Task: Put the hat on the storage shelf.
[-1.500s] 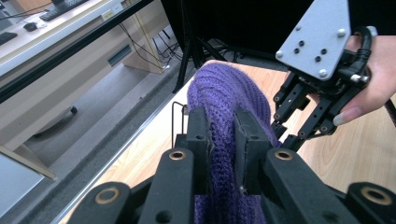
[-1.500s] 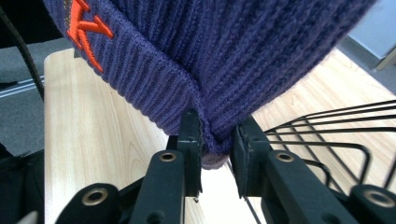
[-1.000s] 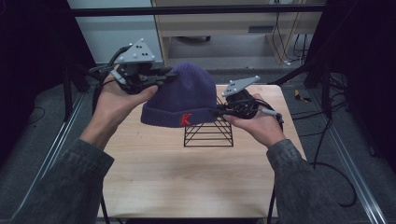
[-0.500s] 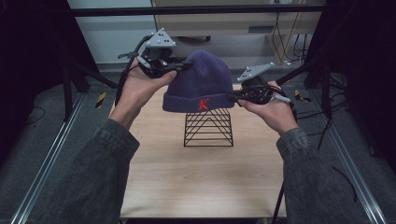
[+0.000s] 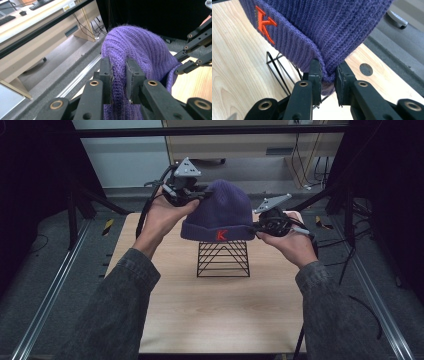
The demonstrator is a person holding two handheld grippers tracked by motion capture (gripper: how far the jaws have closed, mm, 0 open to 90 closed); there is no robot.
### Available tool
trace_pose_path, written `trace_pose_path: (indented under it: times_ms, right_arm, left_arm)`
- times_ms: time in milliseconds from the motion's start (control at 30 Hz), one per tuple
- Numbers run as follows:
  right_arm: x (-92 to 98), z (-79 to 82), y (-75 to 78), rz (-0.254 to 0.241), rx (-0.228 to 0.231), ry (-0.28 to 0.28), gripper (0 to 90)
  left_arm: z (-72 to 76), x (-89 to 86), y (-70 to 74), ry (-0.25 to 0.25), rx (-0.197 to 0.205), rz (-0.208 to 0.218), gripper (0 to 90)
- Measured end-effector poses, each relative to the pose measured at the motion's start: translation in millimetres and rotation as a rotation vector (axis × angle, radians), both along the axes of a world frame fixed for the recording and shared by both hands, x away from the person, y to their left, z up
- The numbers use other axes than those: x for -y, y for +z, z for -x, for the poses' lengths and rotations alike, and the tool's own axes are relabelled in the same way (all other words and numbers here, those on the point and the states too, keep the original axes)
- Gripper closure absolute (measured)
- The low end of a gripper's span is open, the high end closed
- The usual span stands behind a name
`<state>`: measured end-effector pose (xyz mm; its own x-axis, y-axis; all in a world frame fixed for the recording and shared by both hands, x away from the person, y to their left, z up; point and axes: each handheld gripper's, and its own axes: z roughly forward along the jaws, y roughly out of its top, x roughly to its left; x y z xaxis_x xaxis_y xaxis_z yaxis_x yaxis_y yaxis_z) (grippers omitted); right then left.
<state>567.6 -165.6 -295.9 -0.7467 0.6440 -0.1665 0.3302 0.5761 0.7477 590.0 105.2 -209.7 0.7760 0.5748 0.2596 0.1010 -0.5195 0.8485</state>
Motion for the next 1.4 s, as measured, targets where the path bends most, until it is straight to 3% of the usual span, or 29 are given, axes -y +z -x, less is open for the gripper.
trace_pose_path:
  times_ms: [167, 333, 467, 967, 1100, 1400]
  right_arm:
    - [3.7, 1.3, -8.7, 0.005, -0.018, 0.003, 76.9]
    - [6.4, 4.1, -16.7, 0.017, -0.03, 0.002, 76.8]
    - [8.4, 6.1, -24.8, 0.015, -0.039, -0.005, 76.8]
    - [11.8, 11.0, -59.3, 0.003, -0.088, -0.018, 76.7]
    - [14.3, 12.4, -70.5, 0.004, -0.095, -0.029, 76.7]
    - [15.8, 11.4, -85.3, 0.005, -0.12, -0.027, 76.4]
  left_arm:
    - [0.8, 4.5, -8.3, -0.002, -0.001, -0.038, 77.4]
    - [2.4, 3.6, -20.8, -0.007, -0.014, -0.033, 77.4]
    - [4.0, 5.8, -30.3, -0.011, -0.02, -0.059, 77.3]
    - [4.1, 6.2, -61.1, -0.039, -0.077, -0.049, 77.1]
    - [5.6, 8.4, -72.6, -0.047, -0.087, -0.077, 77.1]
    - [6.7, 6.6, -88.9, -0.045, -0.111, -0.081, 77.1]
